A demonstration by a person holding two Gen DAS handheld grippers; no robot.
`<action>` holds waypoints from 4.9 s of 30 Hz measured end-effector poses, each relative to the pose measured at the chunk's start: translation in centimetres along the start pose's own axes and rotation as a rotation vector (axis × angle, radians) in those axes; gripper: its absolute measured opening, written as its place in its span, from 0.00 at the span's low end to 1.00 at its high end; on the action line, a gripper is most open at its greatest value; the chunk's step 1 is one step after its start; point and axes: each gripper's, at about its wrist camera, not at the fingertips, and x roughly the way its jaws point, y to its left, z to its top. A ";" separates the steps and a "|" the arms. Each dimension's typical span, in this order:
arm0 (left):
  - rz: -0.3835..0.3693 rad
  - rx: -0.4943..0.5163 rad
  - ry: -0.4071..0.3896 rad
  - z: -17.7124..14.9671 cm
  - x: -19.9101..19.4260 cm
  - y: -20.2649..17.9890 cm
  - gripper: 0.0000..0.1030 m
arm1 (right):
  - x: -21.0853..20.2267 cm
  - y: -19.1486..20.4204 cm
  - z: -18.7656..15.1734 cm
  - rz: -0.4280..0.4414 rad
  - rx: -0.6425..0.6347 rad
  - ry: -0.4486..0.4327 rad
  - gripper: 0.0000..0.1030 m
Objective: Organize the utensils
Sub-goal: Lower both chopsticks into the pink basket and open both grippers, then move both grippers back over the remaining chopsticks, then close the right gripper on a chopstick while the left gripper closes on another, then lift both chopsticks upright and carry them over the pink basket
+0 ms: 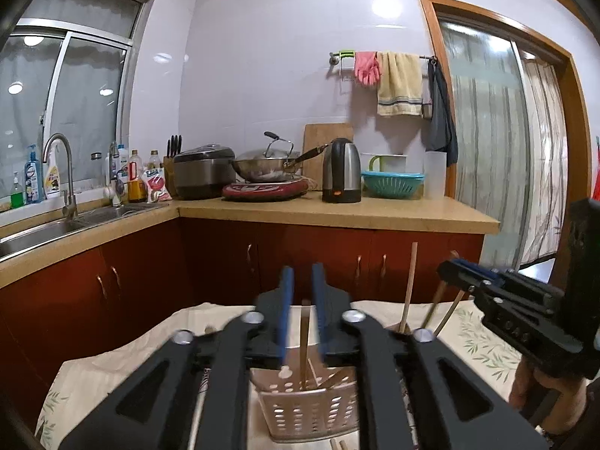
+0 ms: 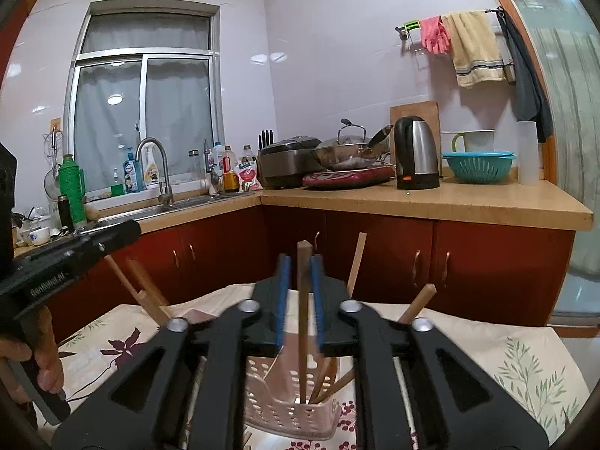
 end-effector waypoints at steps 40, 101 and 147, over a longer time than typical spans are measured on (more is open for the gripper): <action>0.155 -0.061 0.181 -12.0 -12.6 -1.4 0.50 | -14.9 3.6 -14.1 -0.014 0.002 0.258 0.34; 0.025 0.028 0.478 -22.5 -10.8 -6.6 0.07 | -14.2 2.2 -21.5 -0.027 0.001 0.499 0.09; 0.173 0.025 0.123 -12.2 -19.2 -2.6 0.07 | -19.8 3.8 -11.7 -0.065 -0.095 0.192 0.06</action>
